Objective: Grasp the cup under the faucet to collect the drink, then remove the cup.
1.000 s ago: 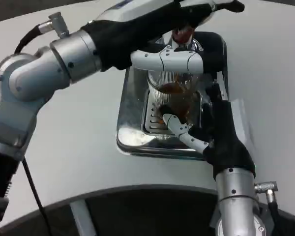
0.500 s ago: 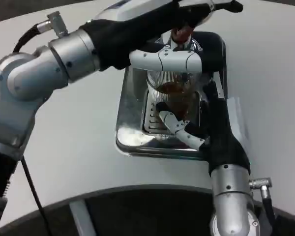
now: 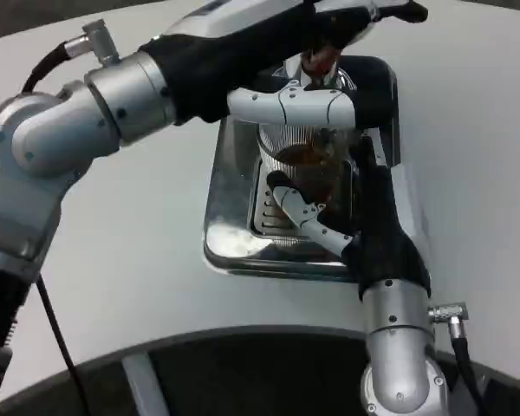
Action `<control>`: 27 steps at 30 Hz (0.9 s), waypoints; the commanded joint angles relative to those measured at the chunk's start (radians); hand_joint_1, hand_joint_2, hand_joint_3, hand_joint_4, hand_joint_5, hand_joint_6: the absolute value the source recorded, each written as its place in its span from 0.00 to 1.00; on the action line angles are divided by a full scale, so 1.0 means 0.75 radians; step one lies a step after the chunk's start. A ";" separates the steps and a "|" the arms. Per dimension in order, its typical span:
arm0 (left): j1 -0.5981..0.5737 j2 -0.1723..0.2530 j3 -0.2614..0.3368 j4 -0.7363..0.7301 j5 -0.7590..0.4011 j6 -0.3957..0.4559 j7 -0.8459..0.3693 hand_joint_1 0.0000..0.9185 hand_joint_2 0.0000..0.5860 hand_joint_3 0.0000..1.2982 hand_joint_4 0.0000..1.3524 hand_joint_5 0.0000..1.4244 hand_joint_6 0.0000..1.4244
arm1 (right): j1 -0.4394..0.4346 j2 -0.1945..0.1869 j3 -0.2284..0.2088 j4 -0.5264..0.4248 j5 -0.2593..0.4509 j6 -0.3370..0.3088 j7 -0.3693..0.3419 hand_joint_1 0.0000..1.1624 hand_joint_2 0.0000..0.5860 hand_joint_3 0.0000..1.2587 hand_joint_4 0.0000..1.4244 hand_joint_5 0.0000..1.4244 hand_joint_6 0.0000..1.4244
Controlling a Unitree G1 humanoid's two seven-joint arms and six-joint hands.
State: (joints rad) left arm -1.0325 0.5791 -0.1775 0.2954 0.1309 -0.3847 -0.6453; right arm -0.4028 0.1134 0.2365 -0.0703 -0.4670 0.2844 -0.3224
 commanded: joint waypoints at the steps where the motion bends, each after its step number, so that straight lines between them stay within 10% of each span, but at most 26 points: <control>1: 0.037 0.038 -0.030 0.050 0.054 0.022 -0.060 0.00 0.17 0.11 0.02 0.05 0.10 | 0.000 0.045 -0.010 0.055 0.043 -0.048 -0.019 0.62 0.42 0.00 0.01 0.09 0.09; 27: 0.029 0.046 -0.022 0.053 0.053 0.014 -0.061 0.00 0.18 0.11 0.02 0.05 0.10 | -0.058 0.058 -0.011 0.156 0.093 -0.038 -0.019 0.64 0.41 0.00 0.02 0.10 0.11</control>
State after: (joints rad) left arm -1.0429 0.5847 -0.1749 0.3163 0.1309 -0.3959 -0.6512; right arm -0.4482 0.1126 0.2226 0.0201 -0.4090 0.2210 -0.3427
